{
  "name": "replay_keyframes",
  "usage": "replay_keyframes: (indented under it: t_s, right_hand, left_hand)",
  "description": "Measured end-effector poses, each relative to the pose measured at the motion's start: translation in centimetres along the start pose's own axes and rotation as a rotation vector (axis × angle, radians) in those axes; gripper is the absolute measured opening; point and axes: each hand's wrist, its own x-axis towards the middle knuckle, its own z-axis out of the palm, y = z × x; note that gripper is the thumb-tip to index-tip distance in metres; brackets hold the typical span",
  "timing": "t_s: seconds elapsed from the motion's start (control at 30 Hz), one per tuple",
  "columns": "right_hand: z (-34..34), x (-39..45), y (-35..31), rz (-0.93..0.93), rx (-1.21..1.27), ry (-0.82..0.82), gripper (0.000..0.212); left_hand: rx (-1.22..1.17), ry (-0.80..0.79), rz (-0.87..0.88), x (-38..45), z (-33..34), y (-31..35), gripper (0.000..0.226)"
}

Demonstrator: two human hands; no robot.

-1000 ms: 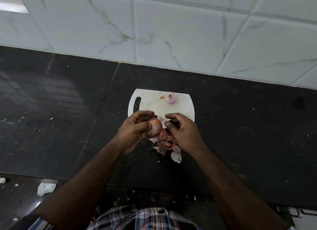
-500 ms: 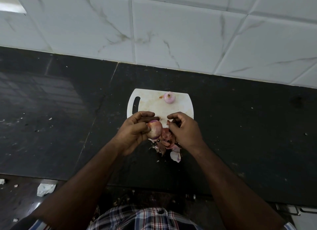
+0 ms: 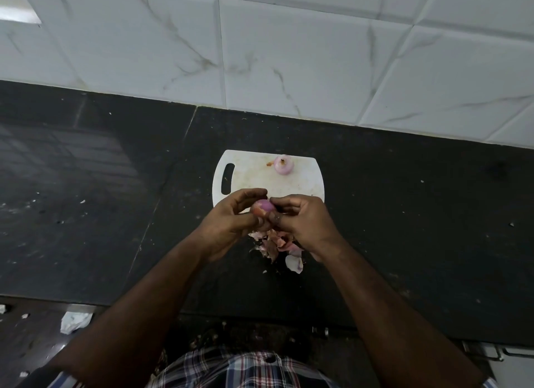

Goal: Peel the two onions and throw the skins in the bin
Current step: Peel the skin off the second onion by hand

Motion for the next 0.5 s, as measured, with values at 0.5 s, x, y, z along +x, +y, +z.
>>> replay_keyframes:
  t_s: [0.5]
  right_hand:
    - [-0.46,-0.37,-0.11,0.086,0.256,-0.026,0.024]
  left_hand:
    - [-0.109,-0.066,-0.052,-0.54,-0.27,-0.16,0.060]
